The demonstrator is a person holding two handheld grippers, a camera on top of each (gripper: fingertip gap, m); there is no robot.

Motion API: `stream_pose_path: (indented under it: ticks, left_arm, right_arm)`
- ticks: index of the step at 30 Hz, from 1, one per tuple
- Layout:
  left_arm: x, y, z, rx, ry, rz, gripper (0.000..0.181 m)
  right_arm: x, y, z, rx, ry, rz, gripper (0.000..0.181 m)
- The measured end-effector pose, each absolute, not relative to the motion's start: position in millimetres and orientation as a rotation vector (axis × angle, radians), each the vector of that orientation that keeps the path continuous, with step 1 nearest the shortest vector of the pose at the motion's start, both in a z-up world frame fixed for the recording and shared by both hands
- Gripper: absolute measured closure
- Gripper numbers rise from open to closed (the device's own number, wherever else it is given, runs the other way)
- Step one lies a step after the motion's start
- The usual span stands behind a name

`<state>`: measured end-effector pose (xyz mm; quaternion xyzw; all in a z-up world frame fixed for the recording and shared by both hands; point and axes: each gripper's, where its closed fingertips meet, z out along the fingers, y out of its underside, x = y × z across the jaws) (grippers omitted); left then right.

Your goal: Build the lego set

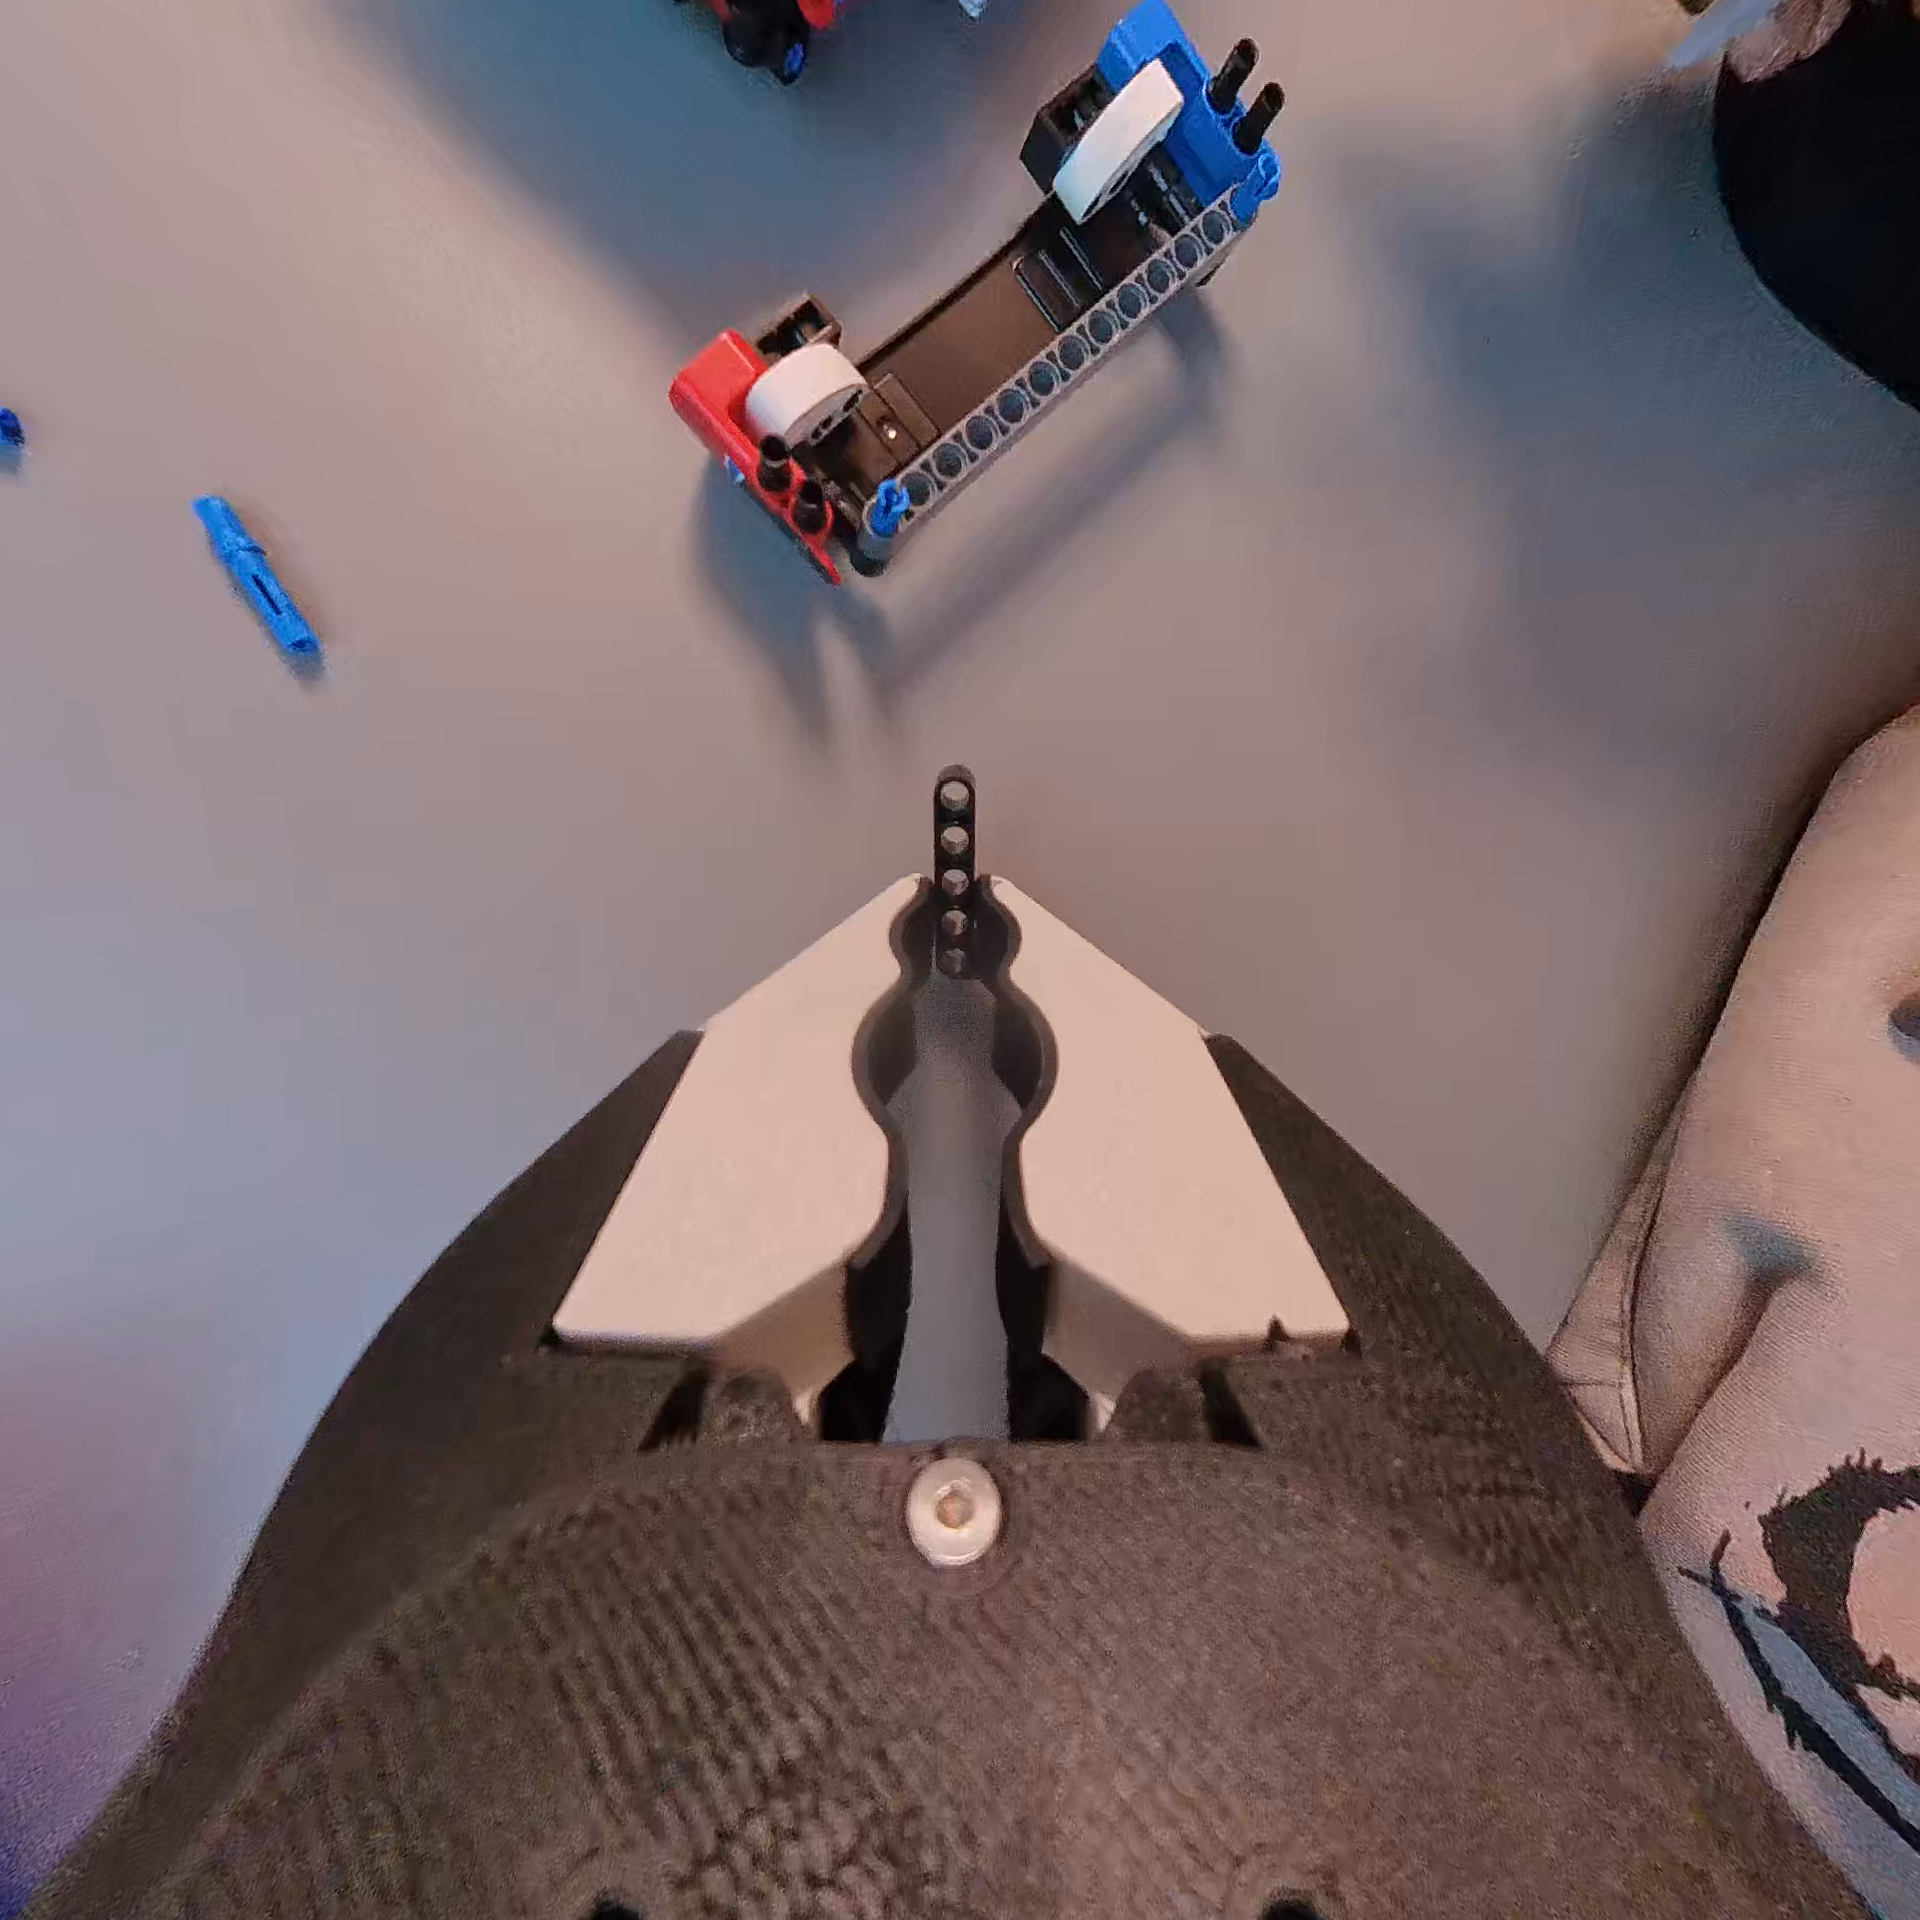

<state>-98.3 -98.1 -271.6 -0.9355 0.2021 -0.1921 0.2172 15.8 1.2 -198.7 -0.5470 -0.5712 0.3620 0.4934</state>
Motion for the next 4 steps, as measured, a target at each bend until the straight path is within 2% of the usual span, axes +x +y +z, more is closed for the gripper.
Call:
stream_pose_path:
  ticks: [1, 4]
  left_arm:
    - [-97.9, -96.8, -274.8, -2.598, 0.577, -0.504, 0.177]
    - [-93.8, -96.2, -275.1, -2.589, 0.615, -0.496, 0.176]
  right_arm:
    - [16.6, 2.0, -197.9, -1.327, -1.383, 0.875, 0.127]
    - [18.7, 4.3, -193.2, -1.32, -1.366, 0.875, 0.127]
